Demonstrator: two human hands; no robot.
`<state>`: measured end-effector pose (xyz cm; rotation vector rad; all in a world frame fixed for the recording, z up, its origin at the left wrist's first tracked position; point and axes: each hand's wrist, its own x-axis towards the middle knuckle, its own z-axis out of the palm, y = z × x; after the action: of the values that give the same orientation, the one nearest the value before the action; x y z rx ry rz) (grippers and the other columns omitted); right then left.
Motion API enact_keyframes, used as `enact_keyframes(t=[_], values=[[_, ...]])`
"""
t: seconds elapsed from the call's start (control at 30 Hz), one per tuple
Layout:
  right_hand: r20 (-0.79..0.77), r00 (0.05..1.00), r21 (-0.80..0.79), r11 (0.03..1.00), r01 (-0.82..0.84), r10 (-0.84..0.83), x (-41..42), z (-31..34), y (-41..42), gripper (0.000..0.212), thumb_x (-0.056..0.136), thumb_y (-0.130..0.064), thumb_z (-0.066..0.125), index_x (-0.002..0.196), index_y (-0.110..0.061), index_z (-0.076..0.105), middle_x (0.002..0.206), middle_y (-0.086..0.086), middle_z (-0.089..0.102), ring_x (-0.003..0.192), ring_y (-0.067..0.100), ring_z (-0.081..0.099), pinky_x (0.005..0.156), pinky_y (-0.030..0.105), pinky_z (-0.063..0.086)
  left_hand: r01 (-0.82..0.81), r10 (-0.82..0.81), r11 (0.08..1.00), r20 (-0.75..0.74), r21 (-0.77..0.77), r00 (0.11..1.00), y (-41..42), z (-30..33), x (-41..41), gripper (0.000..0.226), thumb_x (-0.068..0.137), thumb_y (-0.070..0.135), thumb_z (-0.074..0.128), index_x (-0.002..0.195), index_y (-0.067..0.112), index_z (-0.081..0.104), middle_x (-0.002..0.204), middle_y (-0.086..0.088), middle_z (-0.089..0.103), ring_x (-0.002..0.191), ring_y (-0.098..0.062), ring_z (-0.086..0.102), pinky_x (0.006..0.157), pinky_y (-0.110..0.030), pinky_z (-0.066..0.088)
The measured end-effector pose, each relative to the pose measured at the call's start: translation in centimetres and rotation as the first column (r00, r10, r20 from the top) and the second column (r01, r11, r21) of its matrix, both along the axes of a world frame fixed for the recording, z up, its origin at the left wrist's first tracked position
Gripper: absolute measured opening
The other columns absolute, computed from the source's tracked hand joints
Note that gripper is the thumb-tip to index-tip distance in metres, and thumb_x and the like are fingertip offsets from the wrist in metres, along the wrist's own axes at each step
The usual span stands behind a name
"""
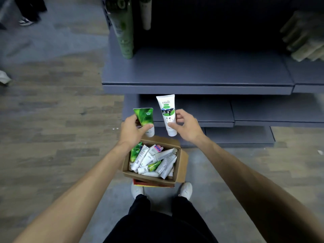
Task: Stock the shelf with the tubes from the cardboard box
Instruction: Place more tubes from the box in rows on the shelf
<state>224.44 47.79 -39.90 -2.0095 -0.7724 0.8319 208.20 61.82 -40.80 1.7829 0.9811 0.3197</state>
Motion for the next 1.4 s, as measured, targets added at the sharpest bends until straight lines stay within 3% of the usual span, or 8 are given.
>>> enact_keyframes(t=[0.1, 0.3, 0.63, 0.83, 0.93, 1.2, 1.3, 1.4], values=[[0.017, 1.0, 0.028, 1.0, -0.009, 0.009, -0.6, 1.7, -0.1, 0.033, 0.084, -0.017, 0.074, 0.114, -0.02, 0.061, 0.105, -0.009, 0.069, 0.096, 0.006, 0.066, 0.08, 0.015, 0.05, 0.025, -0.026, 0.997, 0.008, 0.077, 1.0, 0.4, 1.7, 0.2, 0.025, 0.077, 0.024, 0.082, 0.096, 0.015, 0.07, 0.092, 0.004, 0.074, 0.085, -0.011, 0.07, 0.082, -0.03, 0.057], [0.083, 0.997, 0.077, 0.997, -0.002, -0.005, -1.4, 4.9, 0.8, 0.033, 0.085, -0.018, 0.073, 0.115, -0.022, 0.061, 0.106, -0.012, 0.068, 0.099, 0.003, 0.064, 0.082, 0.011, 0.048, 0.094, -0.097, 0.971, 0.004, 0.219, 0.995, 3.4, 5.1, 0.4, 0.029, 0.078, 0.029, 0.082, 0.1, 0.015, 0.07, 0.094, 0.007, 0.073, 0.083, -0.006, 0.067, 0.073, -0.017, 0.048], [0.121, 0.976, 0.215, 0.965, 0.152, -0.181, -2.3, 7.3, 3.3, 0.036, 0.085, -0.014, 0.073, 0.118, -0.015, 0.06, 0.112, -0.004, 0.069, 0.104, 0.007, 0.064, 0.09, 0.019, 0.051, 0.176, -0.204, 0.925, 0.048, 0.337, 0.978, 7.0, 8.6, -0.2, 0.029, 0.075, 0.035, 0.083, 0.094, 0.019, 0.068, 0.087, 0.006, 0.072, 0.082, -0.011, 0.068, 0.076, -0.027, 0.052], [0.13, 0.975, 0.255, 0.956, 0.146, -0.183, -1.0, 9.4, 5.7, 0.036, 0.086, -0.013, 0.072, 0.119, -0.014, 0.059, 0.11, -0.005, 0.068, 0.098, 0.001, 0.065, 0.082, 0.01, 0.049, 0.085, -0.152, 0.901, 0.126, 0.426, 0.98, 8.8, 11.7, 1.1, 0.032, 0.075, 0.039, 0.082, 0.093, 0.018, 0.068, 0.084, 0.011, 0.07, 0.075, -0.001, 0.065, 0.065, -0.002, 0.04], [0.113, 0.979, 0.269, 0.954, 0.136, -0.172, 0.3, 10.1, 7.2, 0.035, 0.084, -0.011, 0.073, 0.117, -0.015, 0.061, 0.109, -0.004, 0.069, 0.099, 0.004, 0.066, 0.091, 0.021, 0.052, 0.047, -0.12, 0.896, 0.139, 0.441, 0.983, 9.9, 12.6, 2.3, 0.03, 0.074, 0.039, 0.082, 0.092, 0.019, 0.068, 0.083, 0.012, 0.069, 0.072, 0.005, 0.062, 0.063, 0.0, 0.039], [0.094, 0.977, 0.281, 0.946, 0.159, -0.192, 3.5, 9.4, 10.6, 0.034, 0.083, -0.019, 0.072, 0.115, -0.022, 0.06, 0.111, -0.006, 0.07, 0.105, 0.008, 0.066, 0.099, 0.038, 0.051, 0.013, -0.038, 0.906, 0.052, 0.423, 0.998, 11.6, 11.9, 5.6, 0.035, 0.072, 0.037, 0.083, 0.093, 0.014, 0.069, 0.087, 0.003, 0.072, 0.079, -0.014, 0.069, 0.076, -0.028, 0.055], [0.083, 0.983, 0.28, 0.95, 0.136, -0.166, 4.4, 9.4, 11.2, 0.033, 0.086, -0.017, 0.07, 0.117, -0.019, 0.058, 0.111, -0.005, 0.07, 0.104, 0.008, 0.066, 0.099, 0.034, 0.051, -0.019, -0.015, 0.915, 0.081, 0.404, 0.997, 11.9, 11.3, 5.9, 0.031, 0.075, 0.034, 0.082, 0.093, 0.013, 0.067, 0.083, 0.008, 0.067, 0.076, -0.01, 0.065, 0.067, -0.006, 0.045], [0.095, 0.985, 0.273, 0.955, 0.111, -0.142, 5.1, 9.5, 12.0, 0.034, 0.088, -0.019, 0.069, 0.12, -0.019, 0.057, 0.113, -0.005, 0.069, 0.108, 0.008, 0.064, 0.099, 0.033, 0.051, -0.049, 0.007, 0.912, 0.103, 0.408, 0.995, 12.3, 10.9, 6.5, 0.035, 0.075, 0.037, 0.082, 0.095, 0.013, 0.067, 0.084, 0.008, 0.067, 0.077, -0.01, 0.066, 0.071, -0.012, 0.049]])
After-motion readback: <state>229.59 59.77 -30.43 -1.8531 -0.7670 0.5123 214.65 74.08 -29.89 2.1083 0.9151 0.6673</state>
